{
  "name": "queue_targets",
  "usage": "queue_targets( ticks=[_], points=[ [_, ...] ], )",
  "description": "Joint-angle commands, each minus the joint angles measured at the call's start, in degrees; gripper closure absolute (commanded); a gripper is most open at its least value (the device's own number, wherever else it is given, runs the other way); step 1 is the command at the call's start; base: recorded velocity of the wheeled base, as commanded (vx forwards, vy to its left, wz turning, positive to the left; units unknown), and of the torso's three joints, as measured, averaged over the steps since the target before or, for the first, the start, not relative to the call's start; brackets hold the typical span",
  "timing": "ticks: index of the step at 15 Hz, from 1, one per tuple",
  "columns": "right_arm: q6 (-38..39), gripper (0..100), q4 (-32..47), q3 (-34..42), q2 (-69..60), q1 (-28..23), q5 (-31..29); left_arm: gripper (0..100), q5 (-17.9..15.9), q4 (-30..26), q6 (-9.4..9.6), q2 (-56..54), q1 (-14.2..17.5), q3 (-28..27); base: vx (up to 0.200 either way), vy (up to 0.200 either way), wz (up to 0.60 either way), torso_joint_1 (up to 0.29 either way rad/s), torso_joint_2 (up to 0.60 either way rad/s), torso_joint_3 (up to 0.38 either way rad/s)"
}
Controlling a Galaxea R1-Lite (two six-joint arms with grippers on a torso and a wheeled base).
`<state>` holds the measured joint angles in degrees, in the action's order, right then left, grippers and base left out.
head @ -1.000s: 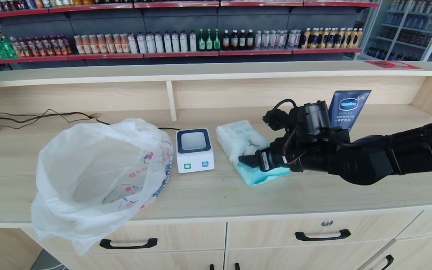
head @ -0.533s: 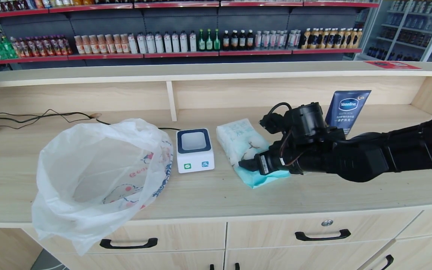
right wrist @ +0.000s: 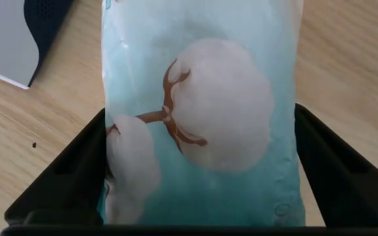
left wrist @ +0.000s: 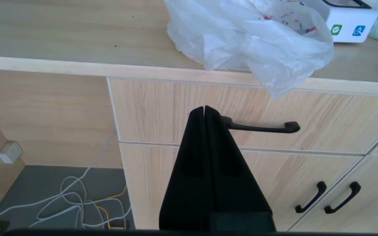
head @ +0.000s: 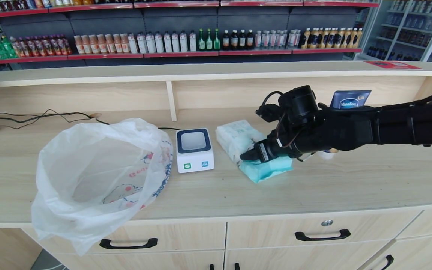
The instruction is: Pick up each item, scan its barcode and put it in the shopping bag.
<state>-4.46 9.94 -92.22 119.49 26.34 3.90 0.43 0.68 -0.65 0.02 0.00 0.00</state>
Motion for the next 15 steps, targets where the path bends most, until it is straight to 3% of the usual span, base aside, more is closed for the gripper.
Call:
queue_targets(
  ticks=[1,7,8,15],
  points=[
    [-1.08,0,0.08,-1.21,1.71,-0.77,0.14,100,0.01,0.02,-0.06,0.06,0.0,0.0,0.0,0.0,0.0,0.0,0.0,0.0],
    [-3.1,0,0.08,-2.17,3.47,-0.86,-0.03,100,0.01,0.02,-0.06,0.06,0.0,0.0,0.0,0.0,0.0,0.0,0.0,0.0],
    [-3.18,100,0.08,-1.82,3.38,-1.03,-0.12,100,0.01,0.02,-0.06,0.06,0.0,0.0,0.0,0.0,0.0,0.0,0.0,0.0],
    [-4.06,100,0.08,-3.4,3.03,-2.44,1.46,100,0.01,0.02,0.12,0.06,0.0,0.0,0.0,0.0,0.0,0.0,0.0,0.0]
  ],
)
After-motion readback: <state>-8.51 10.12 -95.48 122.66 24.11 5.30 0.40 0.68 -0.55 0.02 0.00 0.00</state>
